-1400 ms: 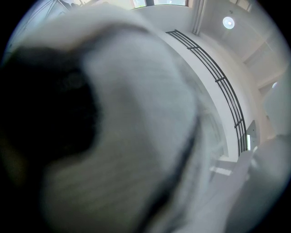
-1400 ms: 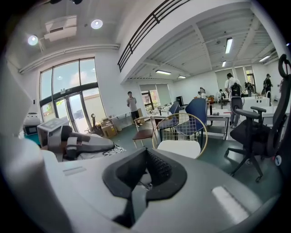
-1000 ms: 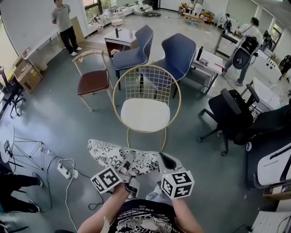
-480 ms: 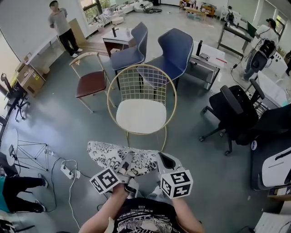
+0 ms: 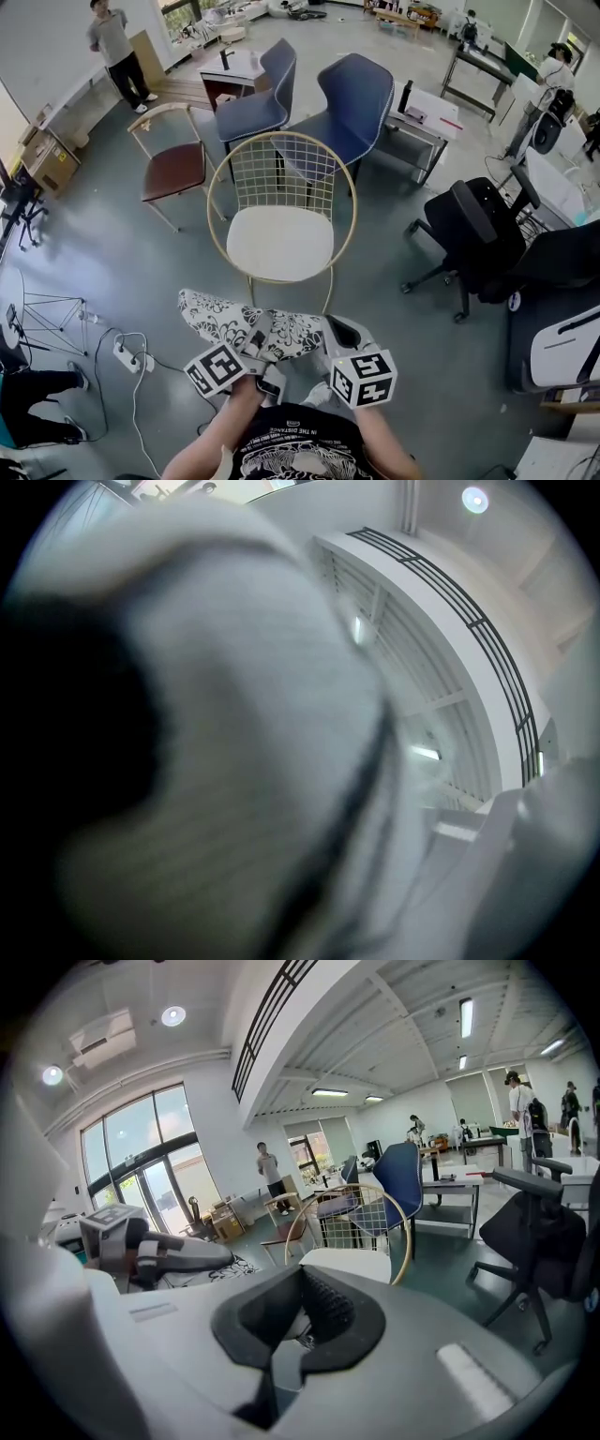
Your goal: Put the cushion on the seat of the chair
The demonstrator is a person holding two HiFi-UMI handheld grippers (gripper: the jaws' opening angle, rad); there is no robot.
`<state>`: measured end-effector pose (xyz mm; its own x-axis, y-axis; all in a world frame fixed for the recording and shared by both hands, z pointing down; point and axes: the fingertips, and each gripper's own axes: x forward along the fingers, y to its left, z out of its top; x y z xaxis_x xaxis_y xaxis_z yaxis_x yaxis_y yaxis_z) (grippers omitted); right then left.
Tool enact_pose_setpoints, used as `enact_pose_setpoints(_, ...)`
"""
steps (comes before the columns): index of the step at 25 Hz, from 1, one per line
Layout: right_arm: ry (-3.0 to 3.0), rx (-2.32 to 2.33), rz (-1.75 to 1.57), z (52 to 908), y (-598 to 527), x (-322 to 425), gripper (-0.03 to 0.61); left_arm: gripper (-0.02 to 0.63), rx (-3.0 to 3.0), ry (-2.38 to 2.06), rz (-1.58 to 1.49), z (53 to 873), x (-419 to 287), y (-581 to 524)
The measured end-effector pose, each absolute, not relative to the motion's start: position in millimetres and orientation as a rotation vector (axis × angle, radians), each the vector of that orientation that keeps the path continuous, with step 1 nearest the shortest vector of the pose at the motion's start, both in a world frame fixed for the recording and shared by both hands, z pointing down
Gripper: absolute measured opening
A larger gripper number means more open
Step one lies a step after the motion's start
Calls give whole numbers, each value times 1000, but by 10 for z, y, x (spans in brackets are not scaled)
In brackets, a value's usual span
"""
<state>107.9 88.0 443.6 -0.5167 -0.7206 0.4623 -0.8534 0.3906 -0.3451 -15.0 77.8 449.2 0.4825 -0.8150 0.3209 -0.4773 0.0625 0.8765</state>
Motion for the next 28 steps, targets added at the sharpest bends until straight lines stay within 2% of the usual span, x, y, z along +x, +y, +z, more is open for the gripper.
enact_pose_setpoints(15, -2313, 1485, 769, 4269, -548, 664, -5, 15, 1590, -1003, -378, 4414, -468, -758)
enact_pose_setpoints(28, -2200, 1598, 712, 4226, -1199, 652, -5, 15, 1594, -872, -381, 4533, -455, -1620)
